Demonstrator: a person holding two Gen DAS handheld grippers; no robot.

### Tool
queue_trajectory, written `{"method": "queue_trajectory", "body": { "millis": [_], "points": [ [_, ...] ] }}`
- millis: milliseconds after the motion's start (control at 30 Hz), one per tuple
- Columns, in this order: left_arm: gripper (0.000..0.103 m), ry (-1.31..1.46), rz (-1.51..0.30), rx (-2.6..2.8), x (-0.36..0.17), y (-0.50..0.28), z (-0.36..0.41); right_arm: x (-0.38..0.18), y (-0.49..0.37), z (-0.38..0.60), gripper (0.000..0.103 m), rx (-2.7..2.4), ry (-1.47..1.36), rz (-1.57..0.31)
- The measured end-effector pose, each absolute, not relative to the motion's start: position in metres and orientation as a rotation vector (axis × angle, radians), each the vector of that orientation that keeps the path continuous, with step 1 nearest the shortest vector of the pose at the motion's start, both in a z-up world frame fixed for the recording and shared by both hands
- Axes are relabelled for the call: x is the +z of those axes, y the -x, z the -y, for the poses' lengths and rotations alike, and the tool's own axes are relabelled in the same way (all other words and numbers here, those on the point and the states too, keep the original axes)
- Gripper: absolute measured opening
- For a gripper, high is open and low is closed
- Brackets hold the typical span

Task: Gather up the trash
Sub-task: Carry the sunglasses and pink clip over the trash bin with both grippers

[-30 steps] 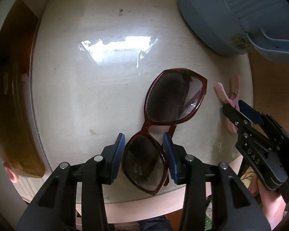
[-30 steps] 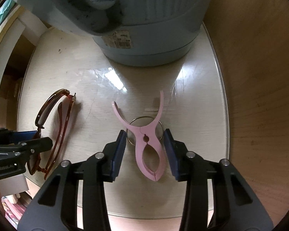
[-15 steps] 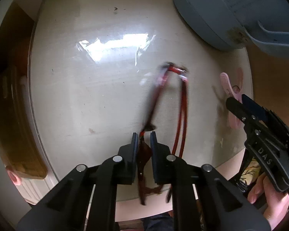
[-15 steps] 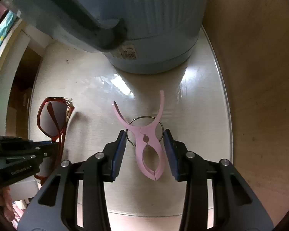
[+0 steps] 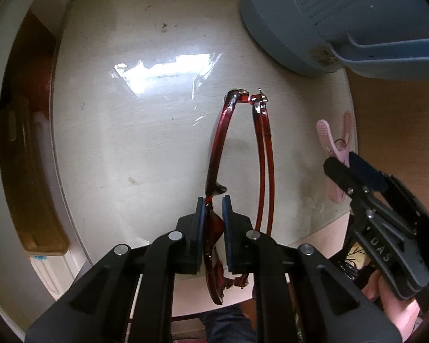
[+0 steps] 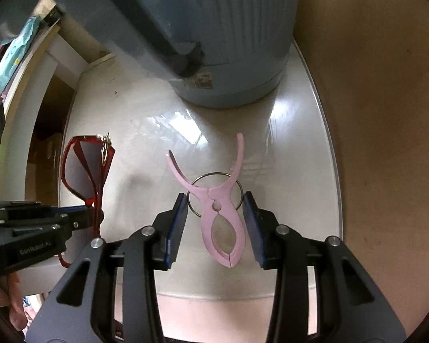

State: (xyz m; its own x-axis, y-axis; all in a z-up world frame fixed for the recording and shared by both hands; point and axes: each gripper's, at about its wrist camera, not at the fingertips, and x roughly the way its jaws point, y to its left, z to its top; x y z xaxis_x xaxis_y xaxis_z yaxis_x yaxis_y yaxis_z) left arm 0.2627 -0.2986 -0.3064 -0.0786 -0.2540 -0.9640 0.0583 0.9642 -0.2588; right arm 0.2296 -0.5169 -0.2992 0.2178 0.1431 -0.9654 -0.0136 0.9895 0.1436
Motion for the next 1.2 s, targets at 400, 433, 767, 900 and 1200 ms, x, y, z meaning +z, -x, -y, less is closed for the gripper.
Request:
{"method": "queue_trajectory", "body": {
  "millis": [400,433,767,900,1200],
  "points": [
    [0.012,0.137,-1.608,-0.291,-0.280,-0.234,0.293,-0.265,-0.187,0.509,0.041,0.083,-0.136,-1.325],
    [0.012,0.136,-1.605,-0.296,-0.277,-0.231,0.294,-0.266,-0.186,0.498,0.041,0.081,-0.135,-1.322],
    [0.012,0.092,-1.560,-0.377,-0.246,-0.177,0.293,-0.230,-0.123,0.473,0.041,0.031,-0.147,-1.275],
    [0.012,0.060,-1.546,-0.419,-0.236,-0.145,0.284,-0.215,-0.083,0.461,0.041,-0.010,-0.168,-1.249],
    [0.012,0.013,-1.510,-0.506,-0.212,-0.055,0.250,-0.194,0.014,0.403,0.041,-0.090,-0.195,-1.207]
  ]
}}
